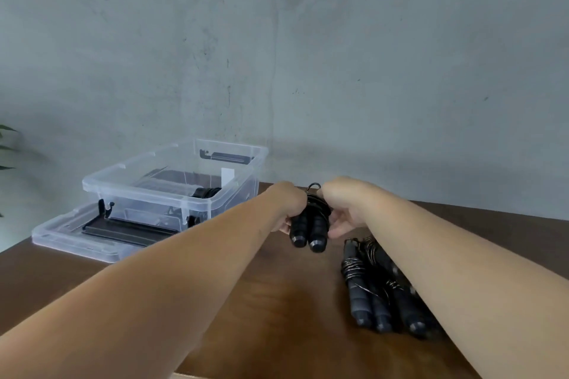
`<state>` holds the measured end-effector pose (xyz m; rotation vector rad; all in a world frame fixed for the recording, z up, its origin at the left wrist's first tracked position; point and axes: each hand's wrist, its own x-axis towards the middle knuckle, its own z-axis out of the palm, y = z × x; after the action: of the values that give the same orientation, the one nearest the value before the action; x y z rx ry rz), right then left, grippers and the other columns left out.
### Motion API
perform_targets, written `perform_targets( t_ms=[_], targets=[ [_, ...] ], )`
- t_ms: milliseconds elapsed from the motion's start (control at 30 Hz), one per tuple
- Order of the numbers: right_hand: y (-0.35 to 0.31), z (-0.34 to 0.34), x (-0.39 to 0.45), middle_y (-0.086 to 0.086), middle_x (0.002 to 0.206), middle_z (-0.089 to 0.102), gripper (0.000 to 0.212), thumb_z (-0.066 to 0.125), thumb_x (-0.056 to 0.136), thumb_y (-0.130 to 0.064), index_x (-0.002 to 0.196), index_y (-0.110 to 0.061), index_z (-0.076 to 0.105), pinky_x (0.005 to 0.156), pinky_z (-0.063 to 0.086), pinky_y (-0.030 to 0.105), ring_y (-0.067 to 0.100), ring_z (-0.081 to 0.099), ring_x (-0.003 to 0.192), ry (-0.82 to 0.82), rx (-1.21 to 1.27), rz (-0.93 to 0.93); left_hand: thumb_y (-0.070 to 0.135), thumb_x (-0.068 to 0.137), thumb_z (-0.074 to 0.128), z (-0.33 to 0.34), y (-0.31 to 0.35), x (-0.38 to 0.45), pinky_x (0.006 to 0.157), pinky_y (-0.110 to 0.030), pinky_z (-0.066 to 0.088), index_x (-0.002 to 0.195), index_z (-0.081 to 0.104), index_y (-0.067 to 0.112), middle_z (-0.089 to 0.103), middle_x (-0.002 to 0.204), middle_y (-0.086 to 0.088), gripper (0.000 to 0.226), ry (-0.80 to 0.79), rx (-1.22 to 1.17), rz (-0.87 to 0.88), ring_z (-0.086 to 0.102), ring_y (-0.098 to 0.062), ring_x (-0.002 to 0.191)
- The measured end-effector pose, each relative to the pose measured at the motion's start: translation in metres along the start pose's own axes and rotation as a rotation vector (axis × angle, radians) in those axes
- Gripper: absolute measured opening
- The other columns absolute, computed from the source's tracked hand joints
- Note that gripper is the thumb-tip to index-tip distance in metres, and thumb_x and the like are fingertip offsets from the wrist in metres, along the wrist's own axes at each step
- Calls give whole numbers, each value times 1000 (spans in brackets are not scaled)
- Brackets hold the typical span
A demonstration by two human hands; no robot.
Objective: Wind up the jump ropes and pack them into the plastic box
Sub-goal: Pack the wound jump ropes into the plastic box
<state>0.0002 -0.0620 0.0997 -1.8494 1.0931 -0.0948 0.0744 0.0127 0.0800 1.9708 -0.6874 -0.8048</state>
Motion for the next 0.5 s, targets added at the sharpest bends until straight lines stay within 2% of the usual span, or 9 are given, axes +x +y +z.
perform_targets(
  t_ms=[67,133,233,333,433,500],
  targets=[
    [-8,-13,-6,19,90,58,25,44,98,-11,117,-1,57,61,56,40,33,63,76,67,27,-50,3,100,37,-4,18,-7,57,-31,47,83,53,7,53,75,-8,24,73,-25,99,50,-18,60],
    [-17,-26,-10,17,84,57,19,41,102,-18,101,-6,56,51,52,37,30,60,68,100,80,-107,2,98,40,-12,39,-14,57,-29,48,80,53,8,54,75,-8,22,120,-56,179,51,-18,60],
    [-38,-42,-16,14,82,61,23,43,104,-26,93,-9,55,53,55,36,28,64,68,116,154,-235,5,96,47,-32,66,-25,57,-27,53,94,58,7,61,88,-8,11,179,-97,279,58,-20,68],
    [-71,-47,-20,11,85,63,20,46,103,-26,96,-12,58,53,55,33,26,65,65,104,179,-408,7,98,49,-62,86,-39,54,-24,53,93,56,10,56,83,-3,10,289,-162,359,58,-18,68],
    [-110,-34,-14,10,86,63,19,47,101,-24,91,-12,58,60,59,36,27,66,67,74,157,-570,7,98,48,-96,91,-46,64,-28,54,82,54,13,53,79,-1,17,406,-184,387,57,-17,66],
    [-132,-17,-6,10,84,63,20,48,100,-22,87,-12,59,62,59,36,27,65,67,37,120,-619,9,97,48,-118,86,-44,77,-34,56,80,53,14,54,80,-2,19,468,-157,338,58,-22,74]
  ],
)
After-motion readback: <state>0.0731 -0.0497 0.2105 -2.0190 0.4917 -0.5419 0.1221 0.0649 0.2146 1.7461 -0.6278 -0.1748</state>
